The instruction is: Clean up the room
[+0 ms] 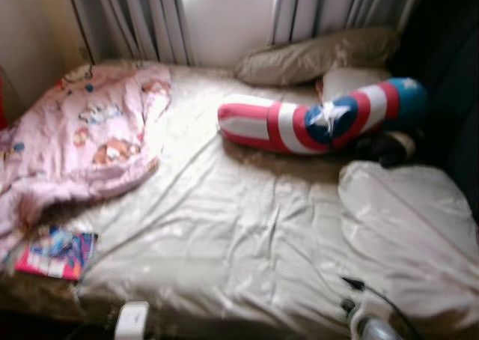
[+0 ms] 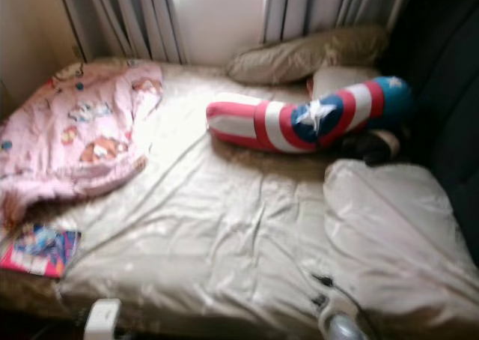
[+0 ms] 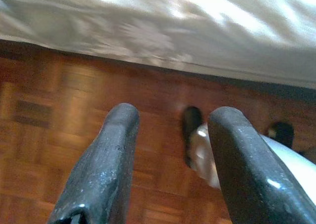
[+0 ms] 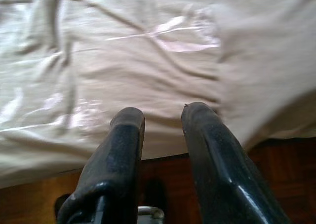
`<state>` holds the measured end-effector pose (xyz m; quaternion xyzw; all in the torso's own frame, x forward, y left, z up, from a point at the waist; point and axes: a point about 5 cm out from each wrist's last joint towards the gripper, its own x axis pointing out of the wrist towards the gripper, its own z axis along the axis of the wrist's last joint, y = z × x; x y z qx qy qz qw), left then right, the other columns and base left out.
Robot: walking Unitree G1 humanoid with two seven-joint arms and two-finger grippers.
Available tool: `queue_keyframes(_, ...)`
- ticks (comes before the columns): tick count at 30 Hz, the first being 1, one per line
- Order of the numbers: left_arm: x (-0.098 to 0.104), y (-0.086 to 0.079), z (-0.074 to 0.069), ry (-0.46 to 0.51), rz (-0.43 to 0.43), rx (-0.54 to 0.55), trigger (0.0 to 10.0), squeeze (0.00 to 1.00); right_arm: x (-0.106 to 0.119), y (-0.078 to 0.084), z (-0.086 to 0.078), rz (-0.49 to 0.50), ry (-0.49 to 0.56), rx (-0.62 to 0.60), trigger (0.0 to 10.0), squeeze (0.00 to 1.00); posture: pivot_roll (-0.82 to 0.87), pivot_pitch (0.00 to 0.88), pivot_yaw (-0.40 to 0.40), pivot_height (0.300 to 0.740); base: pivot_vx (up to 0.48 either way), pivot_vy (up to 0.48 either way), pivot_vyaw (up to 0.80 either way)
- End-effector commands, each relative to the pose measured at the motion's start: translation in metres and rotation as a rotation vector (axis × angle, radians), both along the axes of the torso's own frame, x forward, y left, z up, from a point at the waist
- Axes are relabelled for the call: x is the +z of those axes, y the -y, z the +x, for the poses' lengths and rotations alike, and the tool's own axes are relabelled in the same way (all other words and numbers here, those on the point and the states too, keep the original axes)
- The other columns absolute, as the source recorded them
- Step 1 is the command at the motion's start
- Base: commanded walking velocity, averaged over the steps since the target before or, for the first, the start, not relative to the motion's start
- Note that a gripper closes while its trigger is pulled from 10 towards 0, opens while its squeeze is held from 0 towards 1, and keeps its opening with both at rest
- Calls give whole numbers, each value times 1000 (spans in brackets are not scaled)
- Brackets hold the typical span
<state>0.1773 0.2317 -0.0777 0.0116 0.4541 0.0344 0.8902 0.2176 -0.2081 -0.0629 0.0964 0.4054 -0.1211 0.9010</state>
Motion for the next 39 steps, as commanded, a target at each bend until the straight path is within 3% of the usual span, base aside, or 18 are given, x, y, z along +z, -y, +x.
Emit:
queue_keyframes(1, -2, 9, 1, -6, -15, -18, 10000, 0, -2, 11, -7, -17, -21, -23, 10000, 0, -25, 32, -18, 740, 0, 480, 0)
queue_keyframes(39, -1, 8, 2, -11, -15, -18, 10000, 0, -1, 11, -5, -12, -20, -23, 10000, 0, -10, 60, -24, 740, 0, 477, 0)
